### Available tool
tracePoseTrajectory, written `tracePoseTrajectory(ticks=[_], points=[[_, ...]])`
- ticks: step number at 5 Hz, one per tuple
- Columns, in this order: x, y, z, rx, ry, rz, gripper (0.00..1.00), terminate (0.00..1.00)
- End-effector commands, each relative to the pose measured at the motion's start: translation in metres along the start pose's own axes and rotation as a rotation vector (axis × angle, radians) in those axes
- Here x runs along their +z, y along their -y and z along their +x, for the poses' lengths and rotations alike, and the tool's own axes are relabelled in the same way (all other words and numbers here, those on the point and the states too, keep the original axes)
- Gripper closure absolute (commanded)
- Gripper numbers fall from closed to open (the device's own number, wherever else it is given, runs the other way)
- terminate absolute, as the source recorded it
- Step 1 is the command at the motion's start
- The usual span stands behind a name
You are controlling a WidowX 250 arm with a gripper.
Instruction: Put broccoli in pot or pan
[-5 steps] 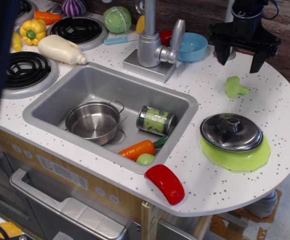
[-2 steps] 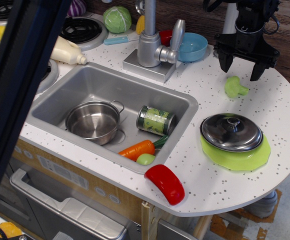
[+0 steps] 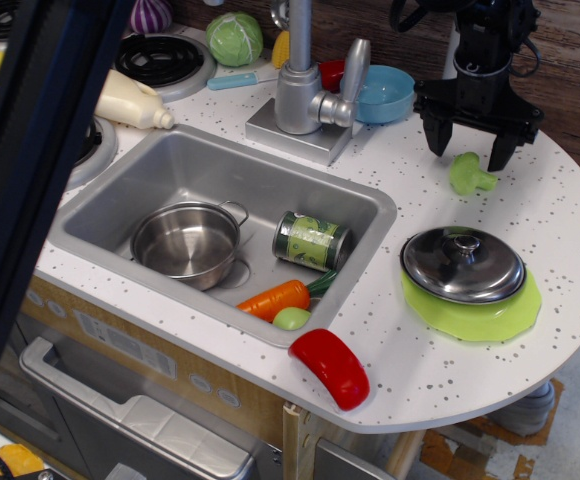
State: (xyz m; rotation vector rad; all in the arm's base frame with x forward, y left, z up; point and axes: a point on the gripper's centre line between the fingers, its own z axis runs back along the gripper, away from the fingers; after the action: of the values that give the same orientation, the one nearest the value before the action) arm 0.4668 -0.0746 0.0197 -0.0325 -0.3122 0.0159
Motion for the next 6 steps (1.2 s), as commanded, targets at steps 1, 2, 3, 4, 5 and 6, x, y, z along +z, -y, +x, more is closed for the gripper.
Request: tracePoseTrajectory(ticks=[1,2,3,4,5,6], points=[[0.027,0.006,0.012,0.031,0.090,-0.031,0.00,0.00],[0.024,0.011,0.009,0.056,0.098,-0.033,0.00,0.00],[0.019,0.010,0.008,0.070,0.104,-0.044,1.00,0.00],[0.029,0.002,0.008,0.049,0.081,-0.006,1.00,0.00],[0.062,-0.019,0.006,0.047,0.021,0.076,1.00,0.00],[0.098,-0.051,-0.002,0.062,-0.026,0.211,1.00,0.00]])
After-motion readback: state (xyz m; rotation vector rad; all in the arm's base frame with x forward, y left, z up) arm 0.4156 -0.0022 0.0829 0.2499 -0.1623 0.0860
